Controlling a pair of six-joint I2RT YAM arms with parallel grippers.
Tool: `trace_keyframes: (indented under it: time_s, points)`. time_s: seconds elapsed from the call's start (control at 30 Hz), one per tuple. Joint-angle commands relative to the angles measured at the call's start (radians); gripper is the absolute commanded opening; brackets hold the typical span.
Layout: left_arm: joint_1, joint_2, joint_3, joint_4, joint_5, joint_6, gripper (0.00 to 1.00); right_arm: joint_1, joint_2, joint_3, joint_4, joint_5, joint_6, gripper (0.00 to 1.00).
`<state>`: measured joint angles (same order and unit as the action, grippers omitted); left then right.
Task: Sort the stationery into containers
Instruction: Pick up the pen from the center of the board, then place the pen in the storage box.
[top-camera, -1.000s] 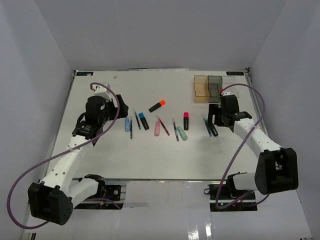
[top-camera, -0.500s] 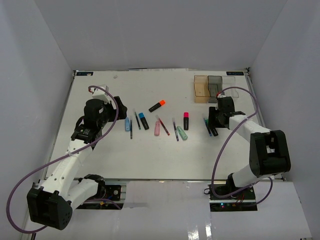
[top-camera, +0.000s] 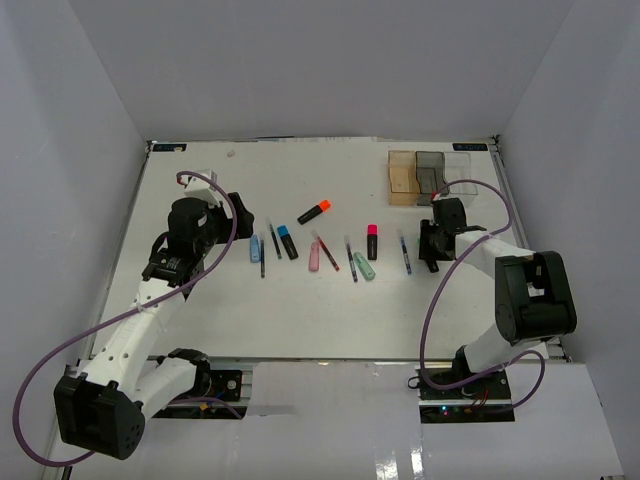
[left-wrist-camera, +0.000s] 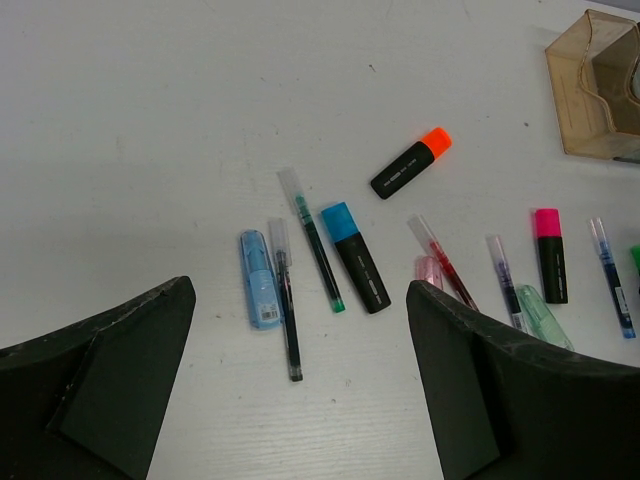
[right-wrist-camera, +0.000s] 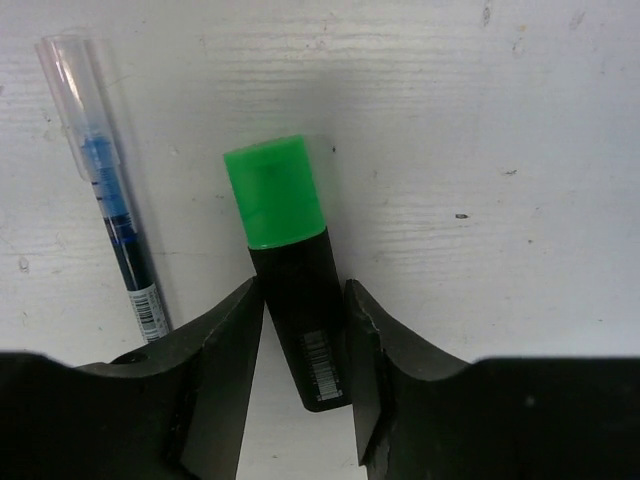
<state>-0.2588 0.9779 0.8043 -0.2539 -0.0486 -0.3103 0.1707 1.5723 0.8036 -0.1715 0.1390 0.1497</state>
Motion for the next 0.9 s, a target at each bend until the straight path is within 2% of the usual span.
trace_keyframes:
  time_s: [0.0,0.1,0.13,0.23,0.4,0.5,0.73,0.87]
  points:
    - [0.003,-0.007,0.007,0.007,-0.007,0.013,0.98,-0.004,0.02,-0.009,0.021,0.03,0.007,0.42]
    - [0.001,-0.007,0.006,0.007,-0.007,0.013,0.98,-0.004,-0.023,-0.009,0.017,0.053,0.001,0.25]
    - [0.003,-0.007,0.006,0.008,-0.007,0.013,0.98,-0.004,-0.056,-0.004,0.012,0.06,-0.007,0.23]
    - [0.003,-0.004,0.007,0.007,-0.004,0.013,0.98,-0.004,-0.119,0.055,-0.037,0.076,-0.027,0.23]
    - [0.001,0.005,0.009,0.004,0.004,0.011,0.98,-0.01,-0.155,0.248,-0.052,0.122,-0.11,0.25]
    - [0.003,0.011,0.007,0.005,0.004,0.011,0.98,-0.034,-0.088,0.388,-0.052,0.125,-0.145,0.26]
    - [0.003,0.024,0.007,0.002,0.003,0.014,0.98,-0.098,0.191,0.676,-0.056,0.105,-0.2,0.26]
    - [0.003,0.027,0.007,0.002,0.009,0.014,0.98,-0.132,0.31,0.784,-0.054,0.09,-0.222,0.28]
